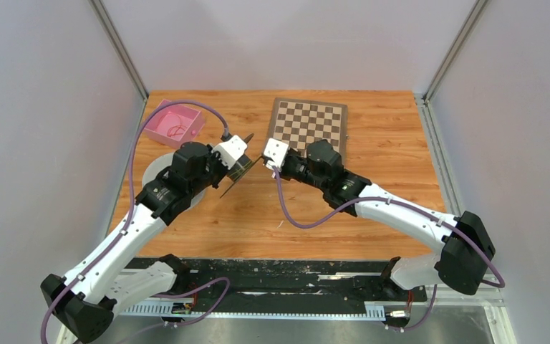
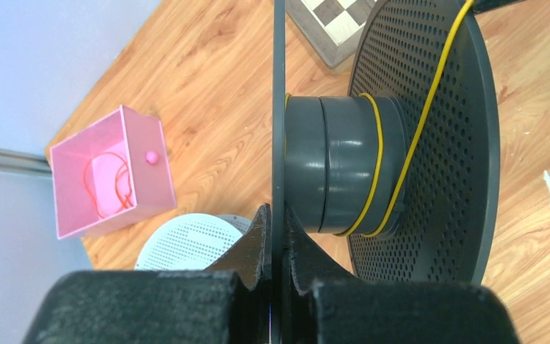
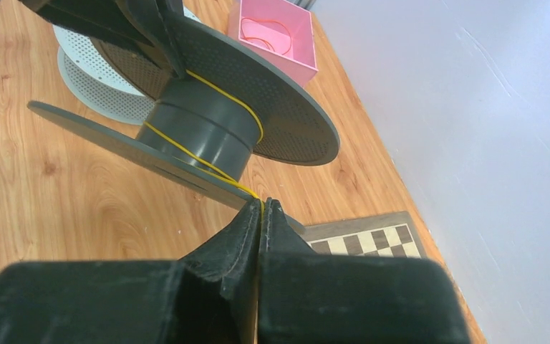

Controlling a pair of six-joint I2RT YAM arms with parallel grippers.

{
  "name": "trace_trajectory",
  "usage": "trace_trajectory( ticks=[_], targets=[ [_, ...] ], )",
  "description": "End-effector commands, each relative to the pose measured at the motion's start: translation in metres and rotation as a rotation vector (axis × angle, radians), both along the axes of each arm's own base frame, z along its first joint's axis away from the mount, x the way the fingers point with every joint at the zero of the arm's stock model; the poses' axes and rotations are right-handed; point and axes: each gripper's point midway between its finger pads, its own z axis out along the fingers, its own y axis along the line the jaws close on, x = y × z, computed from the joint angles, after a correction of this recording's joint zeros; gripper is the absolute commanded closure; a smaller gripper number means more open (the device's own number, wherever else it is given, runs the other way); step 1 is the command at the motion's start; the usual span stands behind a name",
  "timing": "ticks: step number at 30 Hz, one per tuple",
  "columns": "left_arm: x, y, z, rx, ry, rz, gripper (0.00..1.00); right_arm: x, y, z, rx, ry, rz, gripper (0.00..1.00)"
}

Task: Wrap the cables
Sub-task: Wrap the cable around the cable reel.

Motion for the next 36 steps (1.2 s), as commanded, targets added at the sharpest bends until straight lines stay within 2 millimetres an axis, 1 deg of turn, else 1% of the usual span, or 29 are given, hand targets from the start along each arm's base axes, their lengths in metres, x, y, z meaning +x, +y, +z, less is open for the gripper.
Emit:
trace_trajectory(
  ticks=[1, 2, 5, 7, 9, 13, 15, 17, 20, 21, 22, 25, 28, 30, 36],
  targets=[
    [-0.001, -0.008, 0.028, 0.067, -0.062, -0.130, 1.00, 0.018, -0.018, 0.022, 0.044, -0.057, -0.071, 1.00],
    [-0.003, -0.007, 0.026, 0.078, -0.047, -0.134, 1.00, 0.016, -0.019, 0.017, 0.035, -0.043, -0.064, 1.00],
    [-0.008, -0.009, 0.037, 0.040, -0.065, -0.144, 1.00, 0.016, -0.028, 0.004, 0.038, 0.004, -0.070, 1.00],
    [-0.017, -0.015, 0.043, -0.007, -0.078, -0.188, 1.00, 0.017, -0.035, 0.005, 0.077, 0.062, -0.051, 1.00],
    [-0.026, -0.022, 0.048, -0.046, -0.083, -0.239, 1.00, 0.015, -0.038, 0.006, 0.096, 0.129, 0.005, 1.00],
    [-0.041, -0.031, 0.052, -0.069, -0.053, -0.321, 1.00, 0.002, -0.038, 0.013, 0.112, 0.172, 0.107, 1.00],
    [-0.045, -0.031, 0.051, -0.050, -0.031, -0.347, 1.00, -0.003, -0.042, 0.016, 0.120, 0.190, 0.153, 1.00],
    [-0.052, -0.030, 0.048, -0.029, -0.003, -0.374, 1.00, -0.004, -0.051, 0.019, 0.121, 0.198, 0.180, 1.00],
    [-0.058, -0.032, 0.053, -0.037, -0.020, -0.406, 1.00, -0.008, -0.059, 0.014, 0.101, 0.226, 0.227, 1.00],
    [-0.061, -0.033, 0.057, -0.056, -0.028, -0.419, 1.00, -0.007, -0.061, 0.013, 0.097, 0.233, 0.233, 1.00],
    [-0.062, -0.035, 0.063, -0.086, -0.031, -0.422, 1.00, -0.008, -0.065, 0.006, 0.085, 0.263, 0.229, 1.00],
    [-0.071, -0.037, 0.083, -0.185, -0.026, -0.451, 1.00, -0.010, -0.073, -0.006, 0.080, 0.303, 0.217, 1.00],
    [-0.078, -0.038, 0.104, -0.269, -0.028, -0.449, 1.00, -0.017, -0.075, -0.010, 0.085, 0.327, 0.225, 1.00],
    [-0.082, -0.038, 0.115, -0.306, -0.039, -0.444, 1.00, -0.021, -0.076, -0.014, 0.088, 0.343, 0.226, 1.00],
    [-0.083, -0.036, 0.138, -0.396, -0.062, -0.416, 1.00, -0.025, -0.078, -0.022, 0.096, 0.378, 0.209, 1.00]
  ],
)
